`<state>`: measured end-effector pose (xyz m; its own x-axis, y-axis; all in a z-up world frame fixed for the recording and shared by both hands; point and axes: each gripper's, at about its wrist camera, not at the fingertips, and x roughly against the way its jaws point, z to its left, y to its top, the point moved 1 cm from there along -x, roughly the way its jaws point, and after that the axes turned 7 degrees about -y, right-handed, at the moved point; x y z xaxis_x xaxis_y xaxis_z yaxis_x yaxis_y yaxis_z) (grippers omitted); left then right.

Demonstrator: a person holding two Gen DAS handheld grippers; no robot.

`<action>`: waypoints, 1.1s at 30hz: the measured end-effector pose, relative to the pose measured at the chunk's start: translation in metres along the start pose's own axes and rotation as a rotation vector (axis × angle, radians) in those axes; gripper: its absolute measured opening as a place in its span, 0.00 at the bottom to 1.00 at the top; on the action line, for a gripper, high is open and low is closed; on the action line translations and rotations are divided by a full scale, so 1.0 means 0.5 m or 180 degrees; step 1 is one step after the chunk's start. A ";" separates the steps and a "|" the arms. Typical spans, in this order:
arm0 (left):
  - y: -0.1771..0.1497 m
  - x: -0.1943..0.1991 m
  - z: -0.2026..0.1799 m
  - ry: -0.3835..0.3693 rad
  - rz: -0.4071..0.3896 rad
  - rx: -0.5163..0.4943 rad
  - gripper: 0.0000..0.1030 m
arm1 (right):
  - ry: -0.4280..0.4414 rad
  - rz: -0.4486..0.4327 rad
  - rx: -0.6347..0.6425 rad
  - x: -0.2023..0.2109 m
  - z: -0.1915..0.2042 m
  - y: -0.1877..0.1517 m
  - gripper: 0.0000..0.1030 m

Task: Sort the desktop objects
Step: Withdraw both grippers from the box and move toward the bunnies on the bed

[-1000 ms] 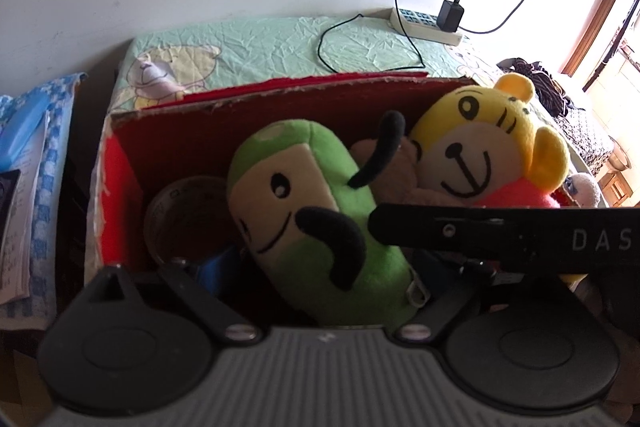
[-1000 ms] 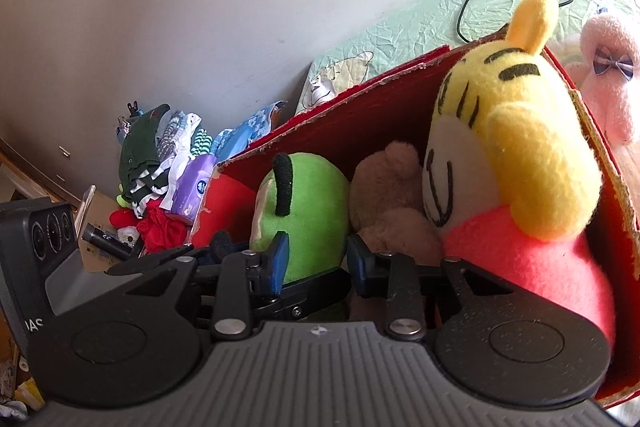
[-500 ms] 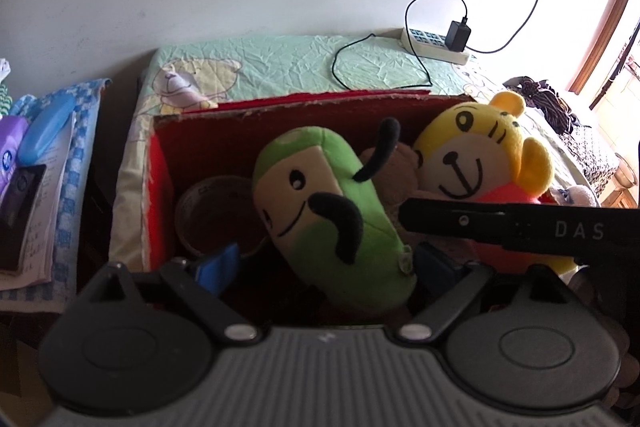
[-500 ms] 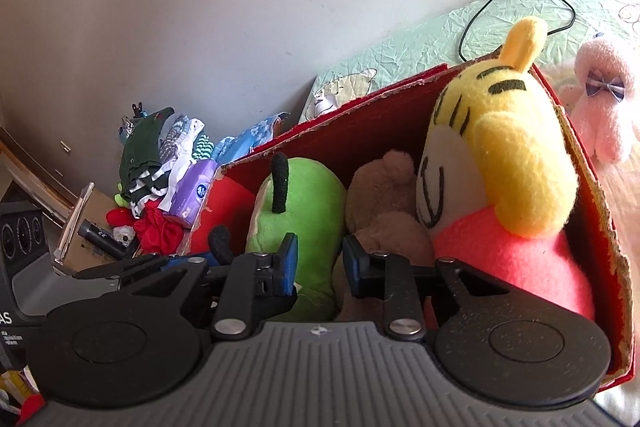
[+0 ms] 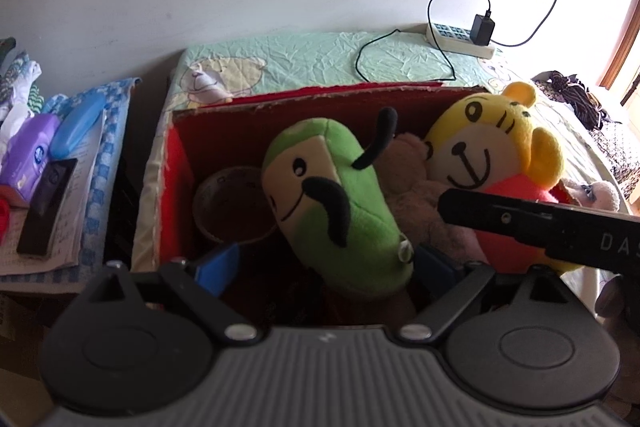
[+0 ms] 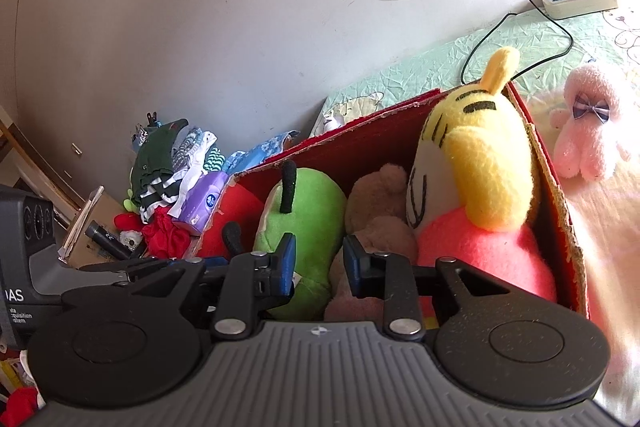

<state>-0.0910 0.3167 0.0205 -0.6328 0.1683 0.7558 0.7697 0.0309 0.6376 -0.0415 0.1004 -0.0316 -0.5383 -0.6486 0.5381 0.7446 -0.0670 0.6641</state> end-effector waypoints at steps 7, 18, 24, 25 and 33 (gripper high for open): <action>-0.004 0.010 -0.029 0.0343 -0.0001 -0.0018 0.94 | 0.0128 -0.0126 0.0019 0.023 -0.013 -0.006 0.28; 0.007 0.046 -0.115 0.0686 -0.0134 -0.0202 0.94 | 0.0586 -0.0197 -0.0152 0.087 -0.081 -0.007 0.28; 0.041 0.058 -0.211 0.0604 -0.0314 -0.0371 0.94 | 0.0743 -0.0243 -0.0250 0.155 -0.152 -0.002 0.31; 0.046 0.061 -0.231 0.0541 -0.0357 -0.0402 0.94 | 0.0772 -0.0271 -0.0279 0.169 -0.168 0.001 0.31; 0.070 0.029 -0.426 -0.0324 -0.0467 -0.0728 0.94 | 0.0370 -0.0499 -0.0886 0.276 -0.366 0.019 0.31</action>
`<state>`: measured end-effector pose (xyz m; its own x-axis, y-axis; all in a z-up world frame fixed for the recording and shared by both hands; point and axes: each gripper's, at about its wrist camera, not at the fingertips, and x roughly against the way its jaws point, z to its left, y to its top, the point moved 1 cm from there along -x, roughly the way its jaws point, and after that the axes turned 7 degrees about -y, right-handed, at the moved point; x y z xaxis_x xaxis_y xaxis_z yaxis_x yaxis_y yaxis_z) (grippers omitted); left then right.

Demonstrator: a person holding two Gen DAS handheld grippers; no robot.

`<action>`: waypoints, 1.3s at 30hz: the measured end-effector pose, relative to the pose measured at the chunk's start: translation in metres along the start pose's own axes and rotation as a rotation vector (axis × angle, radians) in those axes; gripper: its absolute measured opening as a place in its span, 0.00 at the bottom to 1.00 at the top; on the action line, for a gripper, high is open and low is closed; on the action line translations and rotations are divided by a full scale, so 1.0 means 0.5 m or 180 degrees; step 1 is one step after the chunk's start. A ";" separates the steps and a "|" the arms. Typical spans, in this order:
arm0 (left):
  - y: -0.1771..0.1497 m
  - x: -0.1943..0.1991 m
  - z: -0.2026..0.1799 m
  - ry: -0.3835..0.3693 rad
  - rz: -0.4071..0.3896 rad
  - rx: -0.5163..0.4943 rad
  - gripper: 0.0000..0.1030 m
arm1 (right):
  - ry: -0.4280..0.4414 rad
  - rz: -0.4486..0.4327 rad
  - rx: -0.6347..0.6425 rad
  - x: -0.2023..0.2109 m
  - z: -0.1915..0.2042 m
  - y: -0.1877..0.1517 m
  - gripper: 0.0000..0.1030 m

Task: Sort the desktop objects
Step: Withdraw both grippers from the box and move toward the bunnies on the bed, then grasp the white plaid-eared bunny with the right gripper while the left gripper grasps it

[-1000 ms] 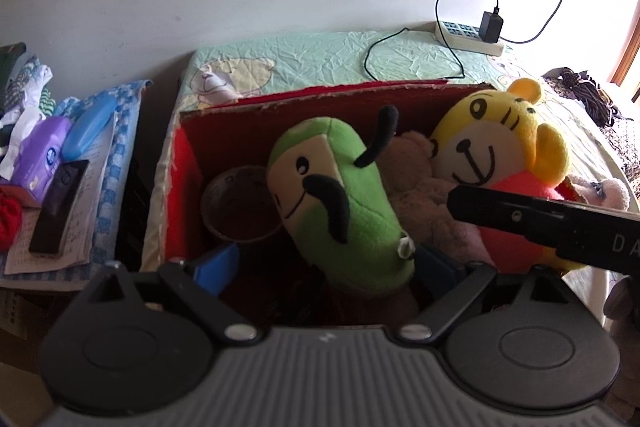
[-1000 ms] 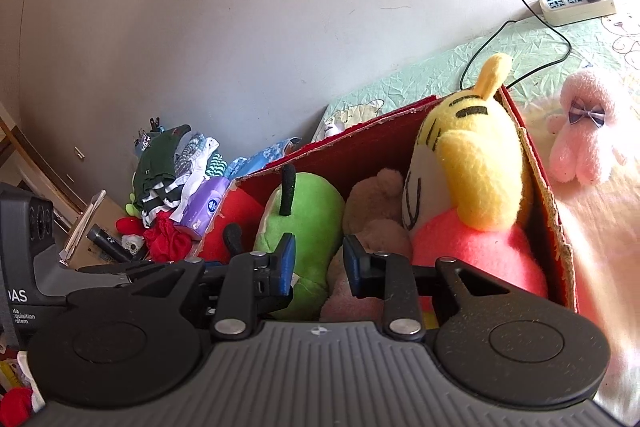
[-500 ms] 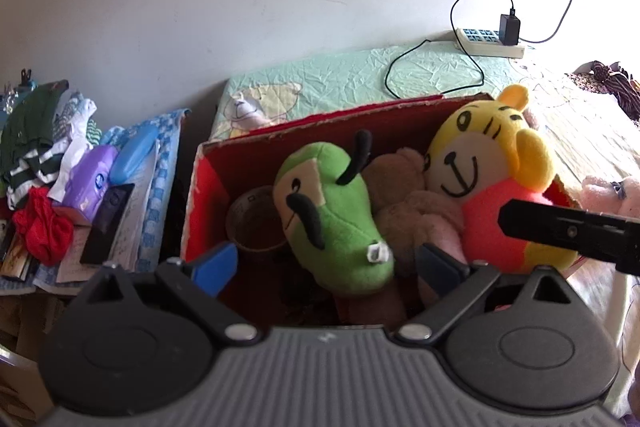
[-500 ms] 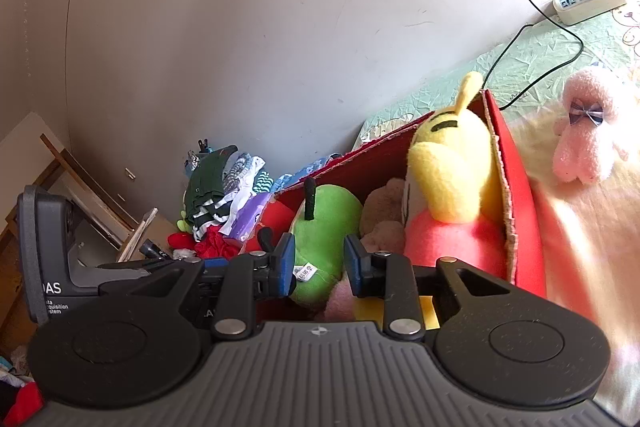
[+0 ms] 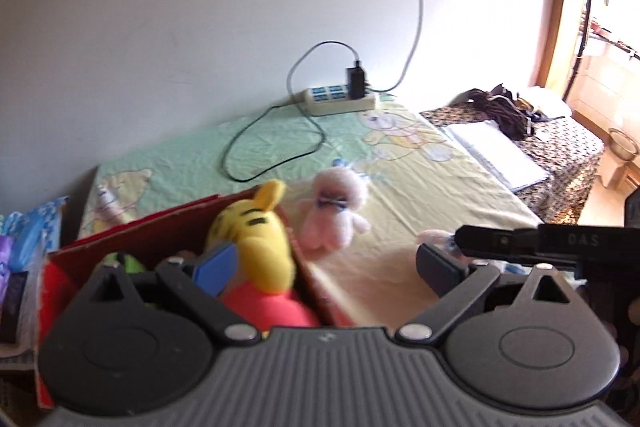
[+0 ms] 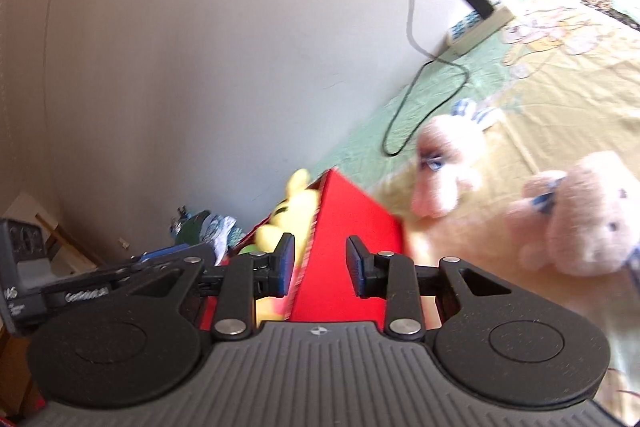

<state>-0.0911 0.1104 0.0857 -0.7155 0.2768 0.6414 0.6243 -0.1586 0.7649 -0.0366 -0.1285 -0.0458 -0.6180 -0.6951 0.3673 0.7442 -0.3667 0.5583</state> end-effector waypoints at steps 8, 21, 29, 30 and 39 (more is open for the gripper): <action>-0.016 -0.151 -0.148 -0.0460 0.0440 -0.0257 0.94 | -0.0816 -0.0166 -0.0738 0.099 -0.201 0.087 0.31; 0.099 -0.489 -0.123 -0.0729 0.0980 0.0230 0.75 | -0.0790 0.0857 -0.0222 0.068 -0.237 0.020 0.31; 0.034 -0.559 -0.122 -0.0546 0.1445 0.0201 0.60 | -0.1182 0.0859 0.0291 0.025 -0.226 0.009 0.30; 0.028 -0.543 -0.118 -0.0492 0.1397 0.0195 0.60 | -0.1214 0.0805 0.0278 0.026 -0.232 0.018 0.30; -0.030 -0.441 -0.072 -0.0577 0.1397 0.0514 0.62 | -0.1291 0.0544 -0.0073 0.028 -0.313 0.118 0.31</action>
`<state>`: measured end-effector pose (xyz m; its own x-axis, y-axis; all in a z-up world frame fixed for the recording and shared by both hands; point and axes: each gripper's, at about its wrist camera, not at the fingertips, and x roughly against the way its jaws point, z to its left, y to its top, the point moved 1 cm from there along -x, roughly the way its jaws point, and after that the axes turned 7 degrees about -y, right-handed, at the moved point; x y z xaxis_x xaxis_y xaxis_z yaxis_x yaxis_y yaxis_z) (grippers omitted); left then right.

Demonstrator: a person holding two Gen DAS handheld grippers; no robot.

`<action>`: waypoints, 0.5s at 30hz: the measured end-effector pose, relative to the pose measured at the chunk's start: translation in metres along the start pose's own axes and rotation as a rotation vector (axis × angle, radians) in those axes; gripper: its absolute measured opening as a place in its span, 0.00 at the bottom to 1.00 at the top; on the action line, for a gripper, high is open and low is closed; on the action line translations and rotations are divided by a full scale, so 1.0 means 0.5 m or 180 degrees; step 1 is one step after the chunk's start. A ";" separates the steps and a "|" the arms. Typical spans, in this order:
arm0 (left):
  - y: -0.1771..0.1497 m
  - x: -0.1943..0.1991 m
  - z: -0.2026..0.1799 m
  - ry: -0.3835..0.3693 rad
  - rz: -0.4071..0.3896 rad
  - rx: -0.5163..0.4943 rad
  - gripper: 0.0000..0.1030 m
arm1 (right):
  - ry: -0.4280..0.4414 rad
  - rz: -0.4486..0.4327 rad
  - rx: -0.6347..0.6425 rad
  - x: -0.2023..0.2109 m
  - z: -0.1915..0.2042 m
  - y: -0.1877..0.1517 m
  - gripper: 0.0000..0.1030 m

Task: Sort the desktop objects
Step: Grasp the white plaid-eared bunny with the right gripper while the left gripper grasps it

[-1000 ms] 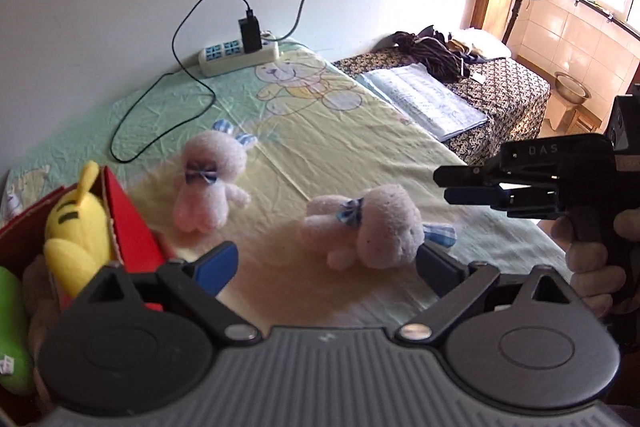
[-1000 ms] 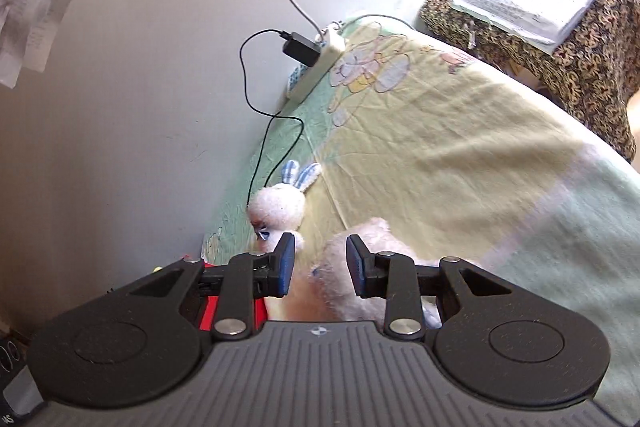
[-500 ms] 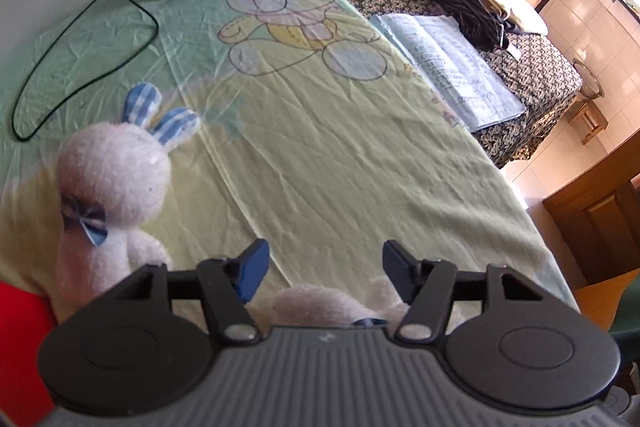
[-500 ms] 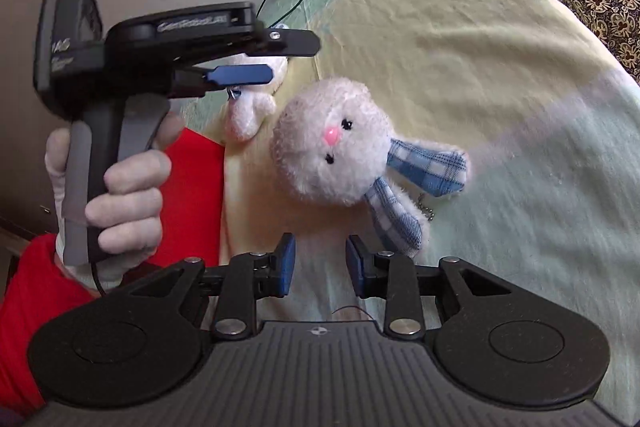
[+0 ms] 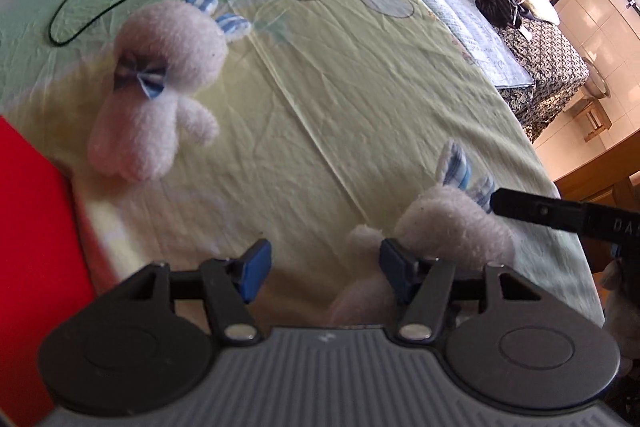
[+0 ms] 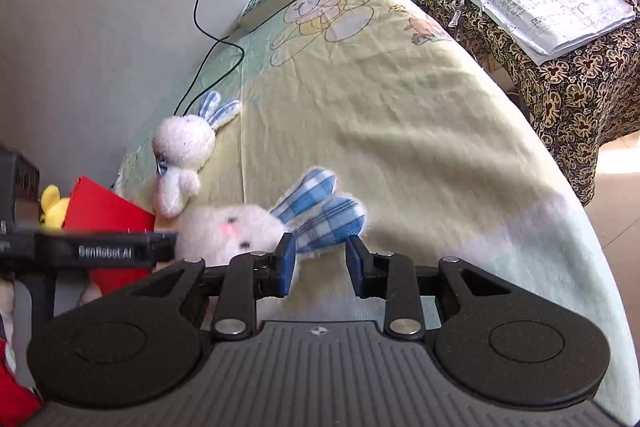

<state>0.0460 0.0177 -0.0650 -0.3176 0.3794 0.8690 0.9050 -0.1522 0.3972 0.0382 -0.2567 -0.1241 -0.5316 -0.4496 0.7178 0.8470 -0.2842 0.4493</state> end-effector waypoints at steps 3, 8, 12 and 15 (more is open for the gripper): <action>-0.018 0.034 -0.002 -0.0095 -0.0096 0.0090 0.63 | 0.0218 0.0094 -0.0290 -0.006 -0.022 0.025 0.33; -0.043 0.085 -0.036 -0.0340 -0.0251 -0.0155 0.80 | 0.0475 0.0267 -0.0542 0.005 -0.032 0.010 0.47; -0.042 0.067 -0.074 -0.0247 -0.0263 -0.0537 0.83 | 0.0744 0.0425 -0.0875 0.016 -0.052 -0.023 0.51; -0.024 0.028 -0.072 -0.0218 -0.0168 -0.0538 0.81 | 0.0911 0.0466 -0.0938 0.017 -0.048 -0.038 0.56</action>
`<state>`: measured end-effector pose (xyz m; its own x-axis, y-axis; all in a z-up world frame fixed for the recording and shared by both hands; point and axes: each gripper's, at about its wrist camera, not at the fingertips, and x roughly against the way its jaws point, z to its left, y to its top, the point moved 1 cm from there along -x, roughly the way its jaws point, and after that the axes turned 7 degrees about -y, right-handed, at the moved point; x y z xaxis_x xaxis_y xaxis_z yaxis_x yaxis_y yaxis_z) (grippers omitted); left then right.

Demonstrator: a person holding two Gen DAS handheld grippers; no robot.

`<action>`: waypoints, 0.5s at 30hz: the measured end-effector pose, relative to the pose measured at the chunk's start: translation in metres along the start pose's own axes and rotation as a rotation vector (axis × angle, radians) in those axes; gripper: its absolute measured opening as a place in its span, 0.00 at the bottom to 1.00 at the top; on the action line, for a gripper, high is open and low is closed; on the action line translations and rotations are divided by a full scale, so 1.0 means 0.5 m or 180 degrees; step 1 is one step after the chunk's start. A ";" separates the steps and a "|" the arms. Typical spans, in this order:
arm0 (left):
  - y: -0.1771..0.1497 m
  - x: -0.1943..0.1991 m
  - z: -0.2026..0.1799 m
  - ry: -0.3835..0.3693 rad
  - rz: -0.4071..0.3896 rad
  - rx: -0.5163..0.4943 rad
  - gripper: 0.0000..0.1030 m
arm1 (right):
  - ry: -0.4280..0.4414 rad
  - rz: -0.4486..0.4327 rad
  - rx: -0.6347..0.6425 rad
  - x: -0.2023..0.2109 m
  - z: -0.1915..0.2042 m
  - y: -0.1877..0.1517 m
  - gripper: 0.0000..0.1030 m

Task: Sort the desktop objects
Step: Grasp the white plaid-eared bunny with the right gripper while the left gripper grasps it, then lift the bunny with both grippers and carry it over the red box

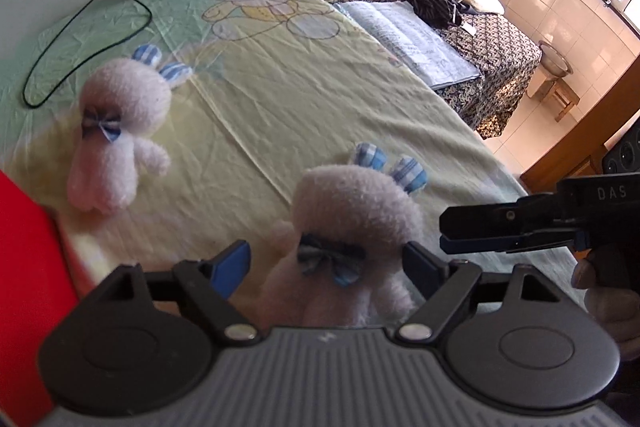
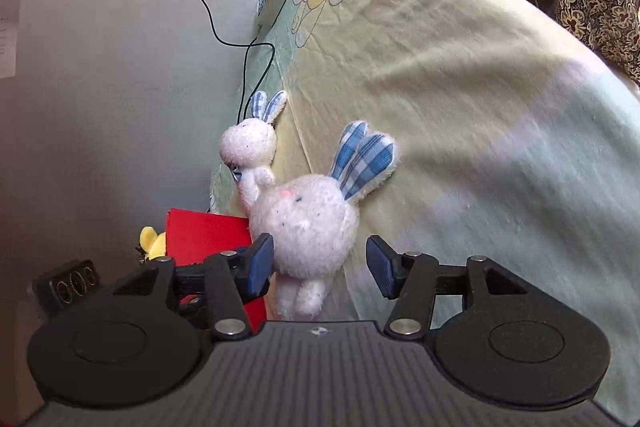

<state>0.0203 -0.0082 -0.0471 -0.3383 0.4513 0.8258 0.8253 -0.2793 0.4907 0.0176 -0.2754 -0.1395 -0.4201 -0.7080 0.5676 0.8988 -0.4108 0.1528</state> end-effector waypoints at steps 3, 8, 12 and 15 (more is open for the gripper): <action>0.007 -0.016 0.011 -0.0087 0.0009 0.0070 0.80 | -0.0172 -0.0041 0.0168 -0.017 0.016 -0.006 0.56; -0.001 -0.028 0.018 -0.0290 0.0053 0.0192 0.78 | -0.0013 -0.0072 -0.0004 -0.053 0.008 0.008 0.59; -0.006 -0.043 0.013 -0.0157 0.0087 0.0206 0.69 | 0.0114 -0.0018 -0.0001 -0.094 0.030 0.012 0.61; -0.009 -0.031 0.004 -0.0170 0.0047 0.0222 0.69 | 0.0079 -0.0074 0.0069 -0.109 0.054 0.014 0.59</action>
<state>0.0225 -0.0125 -0.0630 -0.3028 0.4925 0.8159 0.8601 -0.2275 0.4565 0.0504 -0.2242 -0.1475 -0.4437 -0.7125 0.5435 0.8911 -0.4151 0.1833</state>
